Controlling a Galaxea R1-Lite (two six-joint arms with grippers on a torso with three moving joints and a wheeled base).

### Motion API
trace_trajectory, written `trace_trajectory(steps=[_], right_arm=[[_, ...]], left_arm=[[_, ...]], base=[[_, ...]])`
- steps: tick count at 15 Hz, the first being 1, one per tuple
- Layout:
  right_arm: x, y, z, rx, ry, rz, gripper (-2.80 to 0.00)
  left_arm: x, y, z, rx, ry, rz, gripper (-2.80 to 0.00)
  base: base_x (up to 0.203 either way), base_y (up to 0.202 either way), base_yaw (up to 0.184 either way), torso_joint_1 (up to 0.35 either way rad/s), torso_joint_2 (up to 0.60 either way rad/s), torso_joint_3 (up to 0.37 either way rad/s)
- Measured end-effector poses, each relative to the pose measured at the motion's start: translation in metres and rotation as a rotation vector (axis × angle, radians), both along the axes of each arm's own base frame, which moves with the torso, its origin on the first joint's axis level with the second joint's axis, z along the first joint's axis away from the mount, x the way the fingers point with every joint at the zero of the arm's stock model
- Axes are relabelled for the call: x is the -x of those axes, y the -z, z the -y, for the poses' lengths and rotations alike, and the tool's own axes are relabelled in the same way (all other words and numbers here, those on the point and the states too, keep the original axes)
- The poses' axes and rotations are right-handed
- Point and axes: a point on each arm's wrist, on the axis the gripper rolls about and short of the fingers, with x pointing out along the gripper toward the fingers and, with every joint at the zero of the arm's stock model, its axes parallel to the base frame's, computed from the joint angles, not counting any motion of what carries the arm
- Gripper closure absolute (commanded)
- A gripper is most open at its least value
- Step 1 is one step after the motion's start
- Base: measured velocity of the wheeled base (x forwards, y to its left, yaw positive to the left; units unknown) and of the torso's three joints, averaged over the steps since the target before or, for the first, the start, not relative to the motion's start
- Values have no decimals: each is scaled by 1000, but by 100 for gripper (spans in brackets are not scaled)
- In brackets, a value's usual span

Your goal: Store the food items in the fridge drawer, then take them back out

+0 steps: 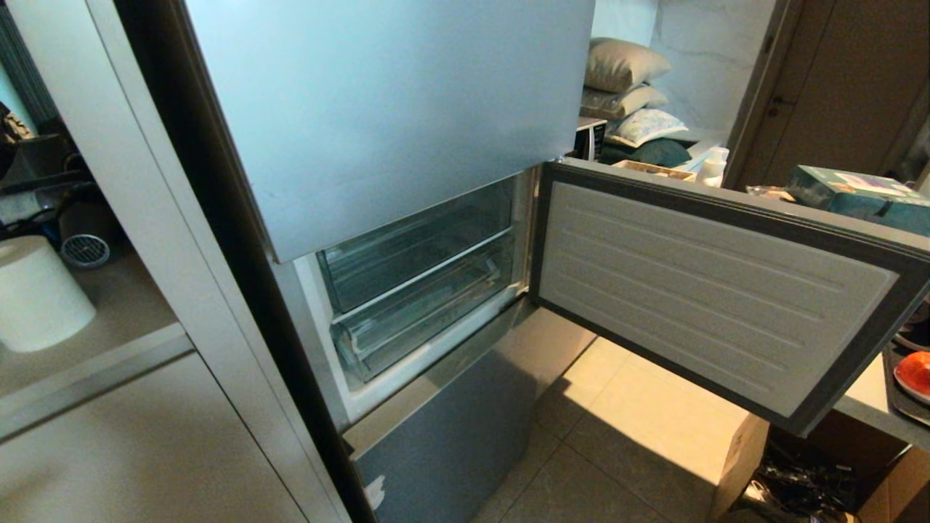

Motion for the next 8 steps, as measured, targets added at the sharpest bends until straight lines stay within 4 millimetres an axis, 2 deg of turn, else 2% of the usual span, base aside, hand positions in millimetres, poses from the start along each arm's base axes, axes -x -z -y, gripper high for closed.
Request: trace_trajectory(steps=[2,4,8], right_arm=[[-23,-40,1,-154,70,21,0],[-55,-66,10,-273,178,56,0],[-108,-89,56,-343,325,153,0]], left_arm=[[0,0,0,0,0,0,0],[0,0,0,0,0,0,0],[0,0,0,0,0,0,0]], base=[[0,0,0,0,0,0],[0,0,0,0,0,0],[0,0,0,0,0,0]])
